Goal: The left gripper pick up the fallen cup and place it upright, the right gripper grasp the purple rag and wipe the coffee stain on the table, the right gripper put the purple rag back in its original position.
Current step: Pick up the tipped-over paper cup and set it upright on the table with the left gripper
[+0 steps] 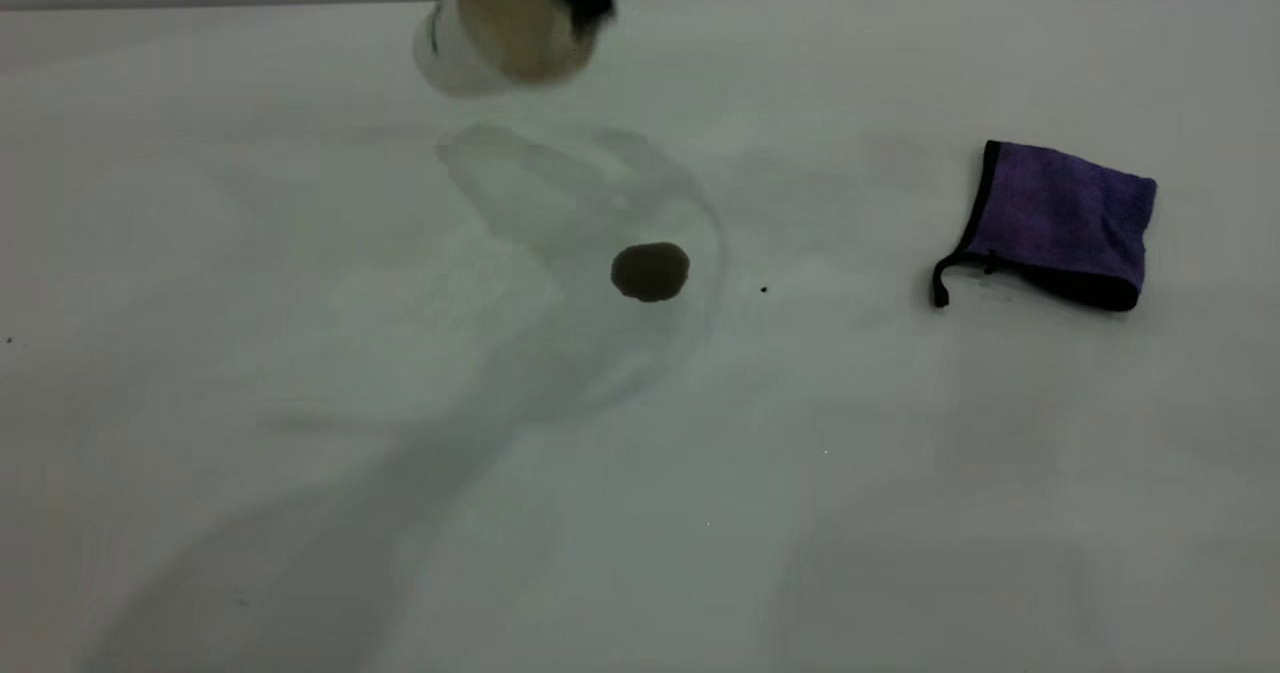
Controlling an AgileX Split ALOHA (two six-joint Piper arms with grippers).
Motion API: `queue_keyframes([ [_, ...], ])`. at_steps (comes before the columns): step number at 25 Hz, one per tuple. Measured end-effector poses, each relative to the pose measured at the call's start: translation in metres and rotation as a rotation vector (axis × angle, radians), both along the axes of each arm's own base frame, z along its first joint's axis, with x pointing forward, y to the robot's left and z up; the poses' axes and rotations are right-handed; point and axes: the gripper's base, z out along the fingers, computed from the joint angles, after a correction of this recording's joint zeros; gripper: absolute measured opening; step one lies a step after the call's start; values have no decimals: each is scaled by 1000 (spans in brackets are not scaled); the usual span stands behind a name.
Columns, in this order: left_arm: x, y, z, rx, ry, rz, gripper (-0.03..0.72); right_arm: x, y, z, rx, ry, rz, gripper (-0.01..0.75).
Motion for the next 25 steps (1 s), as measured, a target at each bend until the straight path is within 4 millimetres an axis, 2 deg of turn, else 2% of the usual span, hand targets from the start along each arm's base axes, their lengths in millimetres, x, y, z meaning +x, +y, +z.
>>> queue_keyframes([
  [3,17,21,39,-187,118,64,13,0,0,0,0,0,0,238],
  [5,27,36,50,-291,188,71,13,0,0,0,0,0,0,238],
  [10,52,83,52,-557,255,132,13,0,0,0,0,0,0,238],
  [13,65,108,40,-665,274,179,13,0,0,0,0,0,0,238],
  [17,77,130,9,-762,325,230,13,0,0,0,0,0,0,238],
  [21,80,134,-22,-800,382,245,18,0,0,0,0,0,0,238],
  [25,82,133,-42,-808,402,256,35,0,0,0,0,0,0,238],
])
